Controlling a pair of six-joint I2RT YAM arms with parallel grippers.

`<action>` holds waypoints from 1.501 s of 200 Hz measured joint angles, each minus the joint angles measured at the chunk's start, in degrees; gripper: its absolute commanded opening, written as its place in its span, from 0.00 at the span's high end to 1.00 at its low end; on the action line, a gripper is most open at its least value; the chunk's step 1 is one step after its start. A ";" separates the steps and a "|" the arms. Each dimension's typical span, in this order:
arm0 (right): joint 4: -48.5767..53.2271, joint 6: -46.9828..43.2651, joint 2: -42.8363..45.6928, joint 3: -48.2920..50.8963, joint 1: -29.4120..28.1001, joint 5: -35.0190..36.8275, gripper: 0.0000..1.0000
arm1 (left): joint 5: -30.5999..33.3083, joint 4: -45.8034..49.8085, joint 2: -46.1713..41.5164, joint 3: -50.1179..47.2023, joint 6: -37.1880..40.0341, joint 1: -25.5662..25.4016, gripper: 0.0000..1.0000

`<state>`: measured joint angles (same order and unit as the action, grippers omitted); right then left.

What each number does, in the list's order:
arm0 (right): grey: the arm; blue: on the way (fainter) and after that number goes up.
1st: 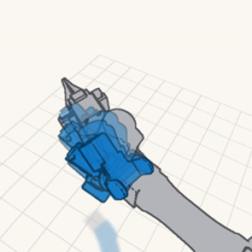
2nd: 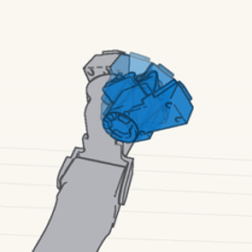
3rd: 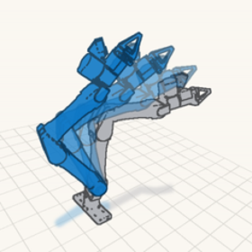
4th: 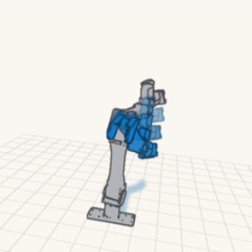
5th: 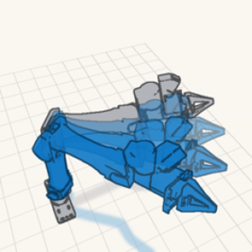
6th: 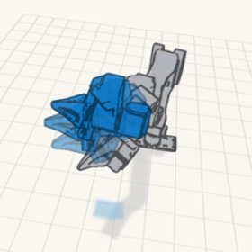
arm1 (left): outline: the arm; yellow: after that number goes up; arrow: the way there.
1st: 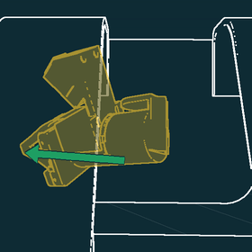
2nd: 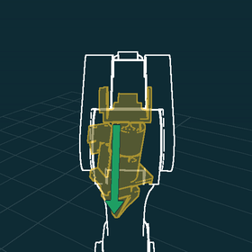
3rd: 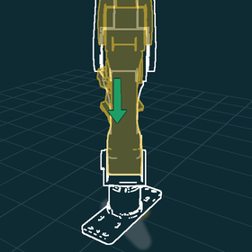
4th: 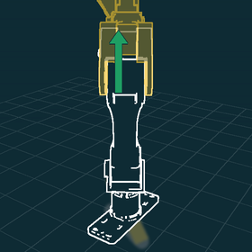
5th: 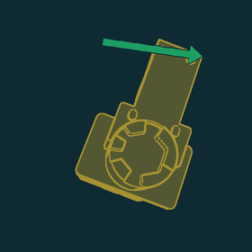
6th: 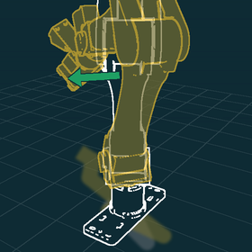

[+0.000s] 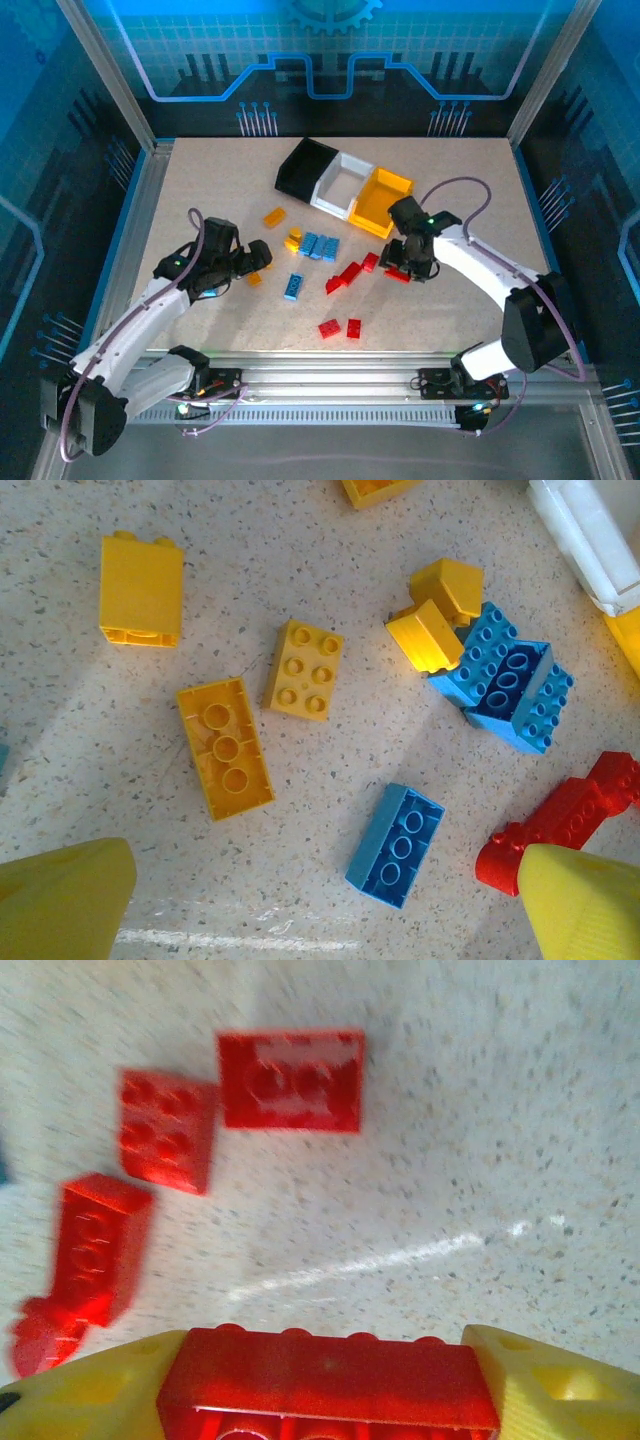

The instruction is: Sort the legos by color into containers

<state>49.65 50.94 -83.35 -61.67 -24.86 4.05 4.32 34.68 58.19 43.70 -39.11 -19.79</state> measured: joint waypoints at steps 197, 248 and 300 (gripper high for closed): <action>5.53 -10.54 -40.79 -49.90 8.79 -3.06 0.17 | -3.32 3.19 -2.54 0.00 1.09 -0.15 0.01; 5.95 -10.54 -36.04 -45.05 8.52 -2.99 0.16 | -3.69 1.73 0.76 0.04 1.57 -0.15 0.01; 6.84 -13.62 -18.69 -34.16 7.21 -3.06 0.16 | -6.10 -1.81 5.79 1.92 2.21 -0.15 0.01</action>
<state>56.49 37.32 -102.04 -95.83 -17.65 0.99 -1.78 32.86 63.99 45.63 -36.91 -19.94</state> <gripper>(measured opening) 0.841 0.989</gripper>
